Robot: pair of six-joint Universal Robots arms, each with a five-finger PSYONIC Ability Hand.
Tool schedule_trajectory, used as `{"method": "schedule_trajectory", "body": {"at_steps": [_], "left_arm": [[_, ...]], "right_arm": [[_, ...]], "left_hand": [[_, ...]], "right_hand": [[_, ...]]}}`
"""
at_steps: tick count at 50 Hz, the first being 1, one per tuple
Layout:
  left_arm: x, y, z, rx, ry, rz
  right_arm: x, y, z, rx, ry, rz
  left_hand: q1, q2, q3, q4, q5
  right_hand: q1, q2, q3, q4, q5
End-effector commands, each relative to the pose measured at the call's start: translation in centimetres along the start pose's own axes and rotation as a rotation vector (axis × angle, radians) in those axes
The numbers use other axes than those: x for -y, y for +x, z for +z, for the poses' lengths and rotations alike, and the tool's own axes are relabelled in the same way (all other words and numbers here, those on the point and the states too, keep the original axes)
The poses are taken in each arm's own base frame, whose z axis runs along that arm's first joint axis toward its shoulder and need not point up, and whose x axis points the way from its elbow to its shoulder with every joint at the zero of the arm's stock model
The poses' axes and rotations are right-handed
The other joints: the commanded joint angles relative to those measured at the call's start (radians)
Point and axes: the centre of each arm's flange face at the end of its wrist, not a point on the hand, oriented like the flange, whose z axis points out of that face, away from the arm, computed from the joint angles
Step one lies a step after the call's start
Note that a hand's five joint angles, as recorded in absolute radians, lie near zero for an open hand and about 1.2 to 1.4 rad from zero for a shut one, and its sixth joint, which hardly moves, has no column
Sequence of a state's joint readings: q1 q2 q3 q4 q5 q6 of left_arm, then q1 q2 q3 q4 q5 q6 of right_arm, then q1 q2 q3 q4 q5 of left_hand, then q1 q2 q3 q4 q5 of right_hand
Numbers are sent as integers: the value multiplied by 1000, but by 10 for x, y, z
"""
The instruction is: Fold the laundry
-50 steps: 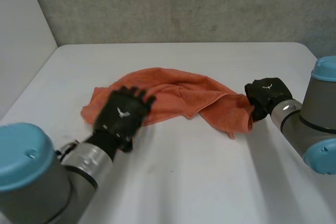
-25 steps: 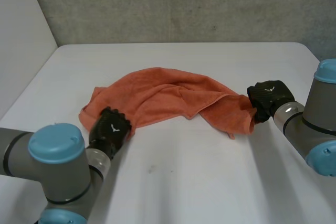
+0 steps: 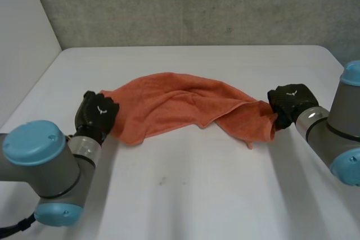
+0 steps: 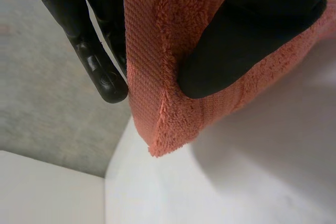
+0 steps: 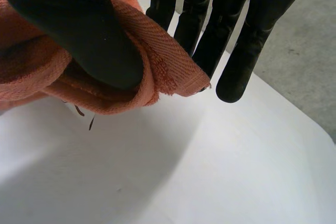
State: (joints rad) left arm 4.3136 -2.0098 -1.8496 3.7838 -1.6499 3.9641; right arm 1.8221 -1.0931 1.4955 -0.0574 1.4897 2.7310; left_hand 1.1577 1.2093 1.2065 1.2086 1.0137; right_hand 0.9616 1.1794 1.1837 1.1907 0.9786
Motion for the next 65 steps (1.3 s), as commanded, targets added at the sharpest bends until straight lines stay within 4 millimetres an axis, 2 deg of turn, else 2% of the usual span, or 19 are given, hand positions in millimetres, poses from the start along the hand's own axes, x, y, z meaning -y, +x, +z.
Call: {"method": "schedule_trajectory", "body": {"at_steps": [1,9,14,21,25,29,34,36,37,39,45,48,53,55,58,60,61,63,65], "left_arm": [[38,-59,-4,135,123,-138],[42,-119,-16,179,62,-359],[26,-125,-19,101,-34,-436],[-6,-96,-14,-37,-169,-492],[-25,-68,2,-110,-238,-498],[-23,-67,21,-110,-212,-498],[11,-99,60,-14,-43,-498],[51,-143,80,118,139,-547],[51,-144,80,119,140,-548],[90,-197,86,297,338,-615],[133,-253,68,490,574,-632],[142,-258,62,515,631,-631],[121,-227,65,442,537,-645],[97,-198,68,377,446,-650],[84,-183,69,343,400,-653],[51,-150,67,280,277,-667],[51,-150,67,279,277,-667],[18,-115,62,212,148,-674],[7,-102,58,187,102,-679]], "right_arm": [[23,31,-9,-42,6,-26],[42,62,-40,57,-125,-212],[40,69,-52,100,-185,-377],[25,62,-44,130,-207,-455],[9,61,-16,103,-184,-474],[13,69,5,11,-106,-506],[56,83,33,-232,111,-557],[110,95,36,-441,315,-552],[111,95,35,-443,316,-552],[161,106,22,-596,529,-504],[213,116,-17,-684,801,-437],[203,111,-19,-607,807,-411],[160,87,-5,-433,710,-406],[130,69,0,-320,630,-416],[102,52,2,-198,552,-421],[88,49,4,-151,514,-426],[88,49,4,-150,513,-426],[50,44,8,-51,426,-437],[28,38,11,4,385,-449]], "left_hand": [[239,187,190,188,208],[239,187,190,188,208],[239,187,190,188,208],[239,187,190,188,208],[239,187,190,188,208],[239,187,190,188,208],[239,187,190,188,208],[239,187,190,188,208],[239,187,190,188,208],[239,187,190,188,208],[239,187,190,188,208],[239,187,190,188,208],[239,187,190,188,208],[239,187,190,188,208],[239,187,190,188,208],[239,187,190,188,208],[239,187,190,188,208],[239,187,190,188,208],[239,187,190,188,208]], "right_hand": [[435,217,213,206,243],[435,217,213,206,243],[435,217,213,206,243],[435,217,213,206,243],[435,217,213,206,243],[435,217,213,206,243],[435,217,213,206,243],[435,217,213,206,243],[435,217,213,206,243],[435,217,213,206,243],[435,217,213,206,243],[435,217,213,206,243],[435,217,213,206,243],[435,217,213,206,243],[435,217,213,206,243],[435,217,213,206,243],[435,217,213,206,243],[435,217,213,206,243],[435,217,213,206,243]]}}
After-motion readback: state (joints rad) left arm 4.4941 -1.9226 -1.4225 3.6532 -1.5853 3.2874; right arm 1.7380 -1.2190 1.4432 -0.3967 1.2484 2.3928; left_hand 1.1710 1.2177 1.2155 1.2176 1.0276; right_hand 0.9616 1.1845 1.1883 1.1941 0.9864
